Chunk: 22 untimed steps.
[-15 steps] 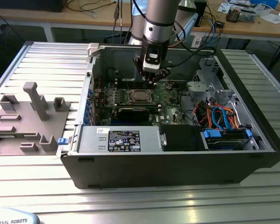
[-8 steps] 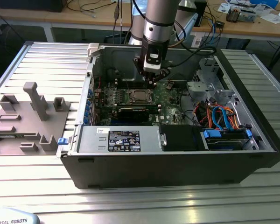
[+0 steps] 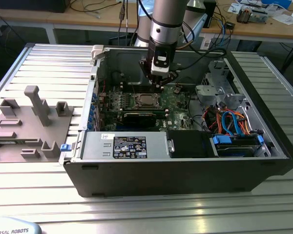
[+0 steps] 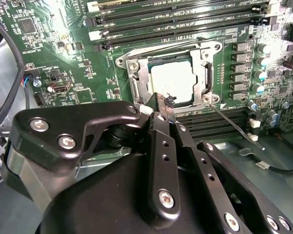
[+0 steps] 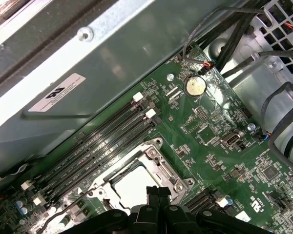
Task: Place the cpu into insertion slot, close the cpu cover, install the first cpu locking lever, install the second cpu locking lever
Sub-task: 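Install the first cpu locking lever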
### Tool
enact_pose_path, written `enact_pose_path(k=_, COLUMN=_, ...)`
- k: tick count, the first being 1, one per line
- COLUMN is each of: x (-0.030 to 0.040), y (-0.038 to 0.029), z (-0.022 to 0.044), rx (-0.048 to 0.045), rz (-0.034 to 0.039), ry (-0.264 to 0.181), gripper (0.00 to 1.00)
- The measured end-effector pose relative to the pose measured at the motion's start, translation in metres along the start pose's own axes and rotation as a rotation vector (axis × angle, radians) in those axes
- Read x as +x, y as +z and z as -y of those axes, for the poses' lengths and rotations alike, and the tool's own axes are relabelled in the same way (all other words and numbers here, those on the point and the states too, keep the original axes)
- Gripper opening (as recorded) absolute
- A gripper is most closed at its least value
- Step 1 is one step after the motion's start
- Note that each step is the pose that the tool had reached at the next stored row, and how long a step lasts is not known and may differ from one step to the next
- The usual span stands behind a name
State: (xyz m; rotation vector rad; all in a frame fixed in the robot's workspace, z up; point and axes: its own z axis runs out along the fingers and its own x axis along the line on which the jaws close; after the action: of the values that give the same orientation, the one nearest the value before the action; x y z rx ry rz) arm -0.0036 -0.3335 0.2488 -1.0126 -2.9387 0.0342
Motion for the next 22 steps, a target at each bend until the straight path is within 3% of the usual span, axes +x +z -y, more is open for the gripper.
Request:
enact_pose_path(k=20, x=0.0000, y=0.0000, z=0.0000, rx=0.0010, rz=0.0013, ry=-0.040, gripper=0.11)
enact_pose_path(k=22, x=0.0000, y=0.0000, z=0.0000, rx=0.0018, rz=0.0023, ry=-0.074, gripper=0.11)
